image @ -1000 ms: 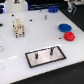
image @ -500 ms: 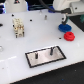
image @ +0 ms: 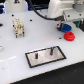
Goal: Insert the blue gear onto the right peg, followed by the red gear
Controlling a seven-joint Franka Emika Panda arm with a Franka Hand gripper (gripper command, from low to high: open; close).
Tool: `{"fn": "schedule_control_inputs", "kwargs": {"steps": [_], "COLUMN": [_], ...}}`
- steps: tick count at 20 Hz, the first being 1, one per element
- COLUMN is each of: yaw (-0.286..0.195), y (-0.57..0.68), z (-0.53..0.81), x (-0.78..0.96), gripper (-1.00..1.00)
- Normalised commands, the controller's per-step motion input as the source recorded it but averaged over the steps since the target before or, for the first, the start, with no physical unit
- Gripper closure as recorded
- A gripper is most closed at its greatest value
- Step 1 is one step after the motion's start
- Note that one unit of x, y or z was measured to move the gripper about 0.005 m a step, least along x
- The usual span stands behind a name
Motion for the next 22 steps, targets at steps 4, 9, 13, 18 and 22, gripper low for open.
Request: {"fn": "schedule_control_inputs", "kwargs": {"steps": [4,9,13,18,22], "yaw": [0.0,0.0,0.0,0.0,0.0], "y": [0.06,0.01,-0.06,-0.02,-0.01], "z": [-0.02,0.02,0.03,-0.01,-0.17], "x": [-0.13,-0.14,-0.1,-0.12,-0.44], "gripper": [-1.0,-1.0,-1.0,-1.0,-1.0]}}
